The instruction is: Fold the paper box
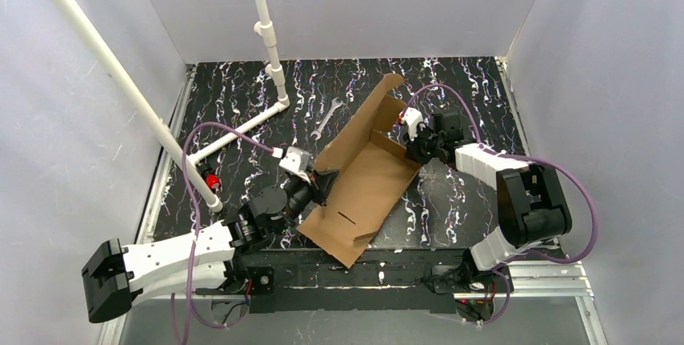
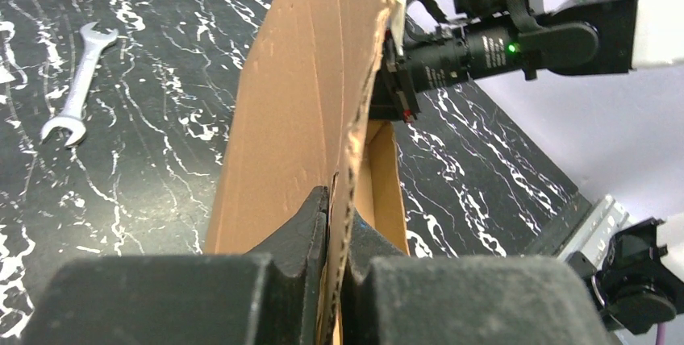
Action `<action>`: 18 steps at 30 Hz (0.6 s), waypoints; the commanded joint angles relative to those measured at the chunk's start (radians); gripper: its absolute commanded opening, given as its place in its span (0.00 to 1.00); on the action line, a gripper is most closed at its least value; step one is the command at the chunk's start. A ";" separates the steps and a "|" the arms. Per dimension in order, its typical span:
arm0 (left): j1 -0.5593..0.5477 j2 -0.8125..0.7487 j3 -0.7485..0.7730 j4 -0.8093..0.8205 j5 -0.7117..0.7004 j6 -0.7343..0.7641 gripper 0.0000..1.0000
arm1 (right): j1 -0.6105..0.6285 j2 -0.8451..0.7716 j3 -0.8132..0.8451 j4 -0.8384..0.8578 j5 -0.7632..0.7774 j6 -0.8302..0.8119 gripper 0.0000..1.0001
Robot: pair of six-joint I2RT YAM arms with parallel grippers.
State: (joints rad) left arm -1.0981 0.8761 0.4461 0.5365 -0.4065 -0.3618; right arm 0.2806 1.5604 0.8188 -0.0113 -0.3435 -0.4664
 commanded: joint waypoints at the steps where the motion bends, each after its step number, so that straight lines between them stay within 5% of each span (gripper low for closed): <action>1: -0.003 -0.062 -0.032 0.040 -0.092 -0.056 0.00 | -0.006 -0.033 -0.023 0.029 -0.065 0.040 0.01; 7: 0.003 -0.032 -0.011 0.059 0.042 -0.013 0.00 | -0.008 -0.041 -0.031 0.013 -0.132 0.034 0.02; 12: 0.006 -0.003 -0.002 0.056 0.147 0.047 0.00 | -0.009 -0.042 -0.010 -0.044 -0.176 0.000 0.42; 18: 0.012 0.026 0.043 0.025 0.186 0.080 0.00 | -0.009 -0.016 0.058 -0.066 -0.175 -0.043 0.58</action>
State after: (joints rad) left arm -1.0908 0.8898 0.4347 0.5522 -0.2932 -0.3004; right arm 0.2638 1.5501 0.8139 -0.0494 -0.4572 -0.4786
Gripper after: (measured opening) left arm 0.018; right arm 0.550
